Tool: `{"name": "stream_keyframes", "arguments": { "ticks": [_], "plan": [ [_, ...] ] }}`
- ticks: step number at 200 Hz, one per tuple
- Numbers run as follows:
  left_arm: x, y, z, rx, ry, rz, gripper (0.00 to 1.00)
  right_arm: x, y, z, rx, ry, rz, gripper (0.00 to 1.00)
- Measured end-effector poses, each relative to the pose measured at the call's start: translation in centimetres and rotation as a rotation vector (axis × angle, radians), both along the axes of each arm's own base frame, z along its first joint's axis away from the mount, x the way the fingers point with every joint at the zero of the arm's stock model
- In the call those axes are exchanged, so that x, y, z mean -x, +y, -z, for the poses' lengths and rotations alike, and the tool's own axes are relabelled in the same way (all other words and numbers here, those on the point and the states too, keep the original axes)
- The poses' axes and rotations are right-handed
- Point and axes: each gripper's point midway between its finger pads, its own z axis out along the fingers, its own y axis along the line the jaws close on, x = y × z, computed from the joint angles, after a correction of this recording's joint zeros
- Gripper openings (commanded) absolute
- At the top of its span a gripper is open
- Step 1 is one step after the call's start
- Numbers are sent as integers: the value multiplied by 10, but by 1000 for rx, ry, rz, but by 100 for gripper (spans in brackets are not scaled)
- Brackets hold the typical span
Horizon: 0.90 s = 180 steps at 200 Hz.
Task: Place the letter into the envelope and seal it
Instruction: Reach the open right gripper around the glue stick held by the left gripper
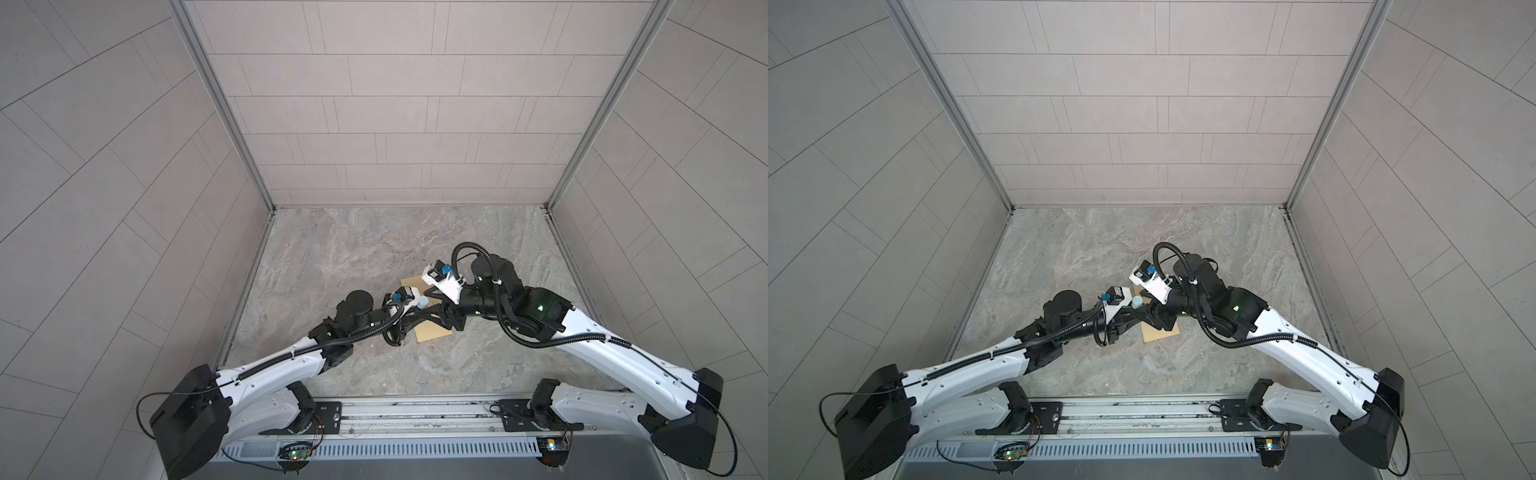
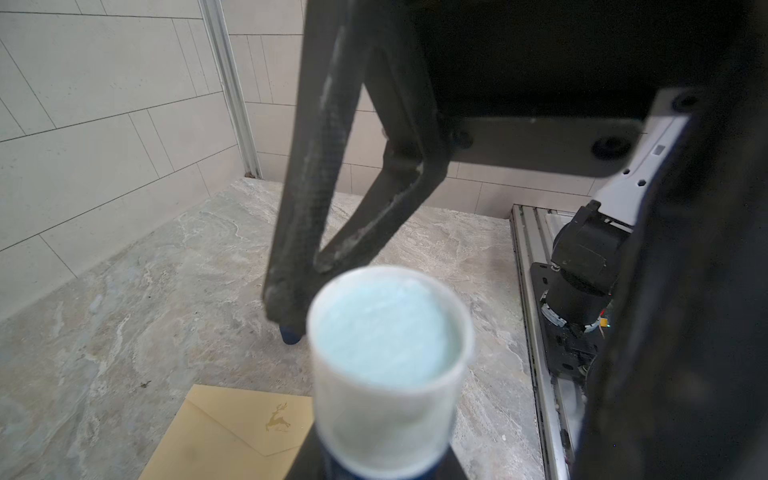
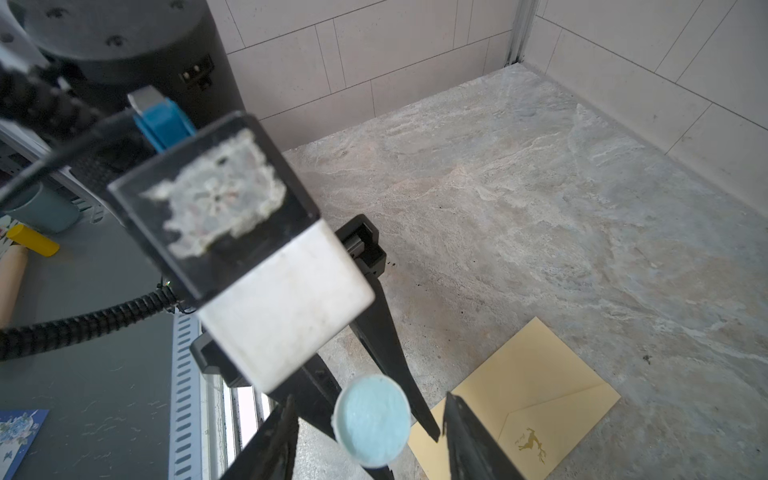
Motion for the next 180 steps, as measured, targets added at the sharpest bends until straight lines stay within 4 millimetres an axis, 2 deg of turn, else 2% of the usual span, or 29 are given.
{"name": "stream_keyframes", "arguments": {
  "ticks": [101,119,140,163,180],
  "plan": [
    [-1,0,-1,9,16,-6,0,-7,3,0,7,-29,32,3],
    [-2,0,-3,16,14,-12,20,-9,3,-2,-4,-34,49,0],
    [-3,0,-7,31,5,-20,33,-11,1,-6,-24,-36,81,0],
    [-6,4,-15,66,-30,-44,43,-17,-4,-13,-63,-39,148,0],
    [-6,7,-19,88,-46,-60,45,-22,-7,-19,-90,-40,191,0]
  ]
}}
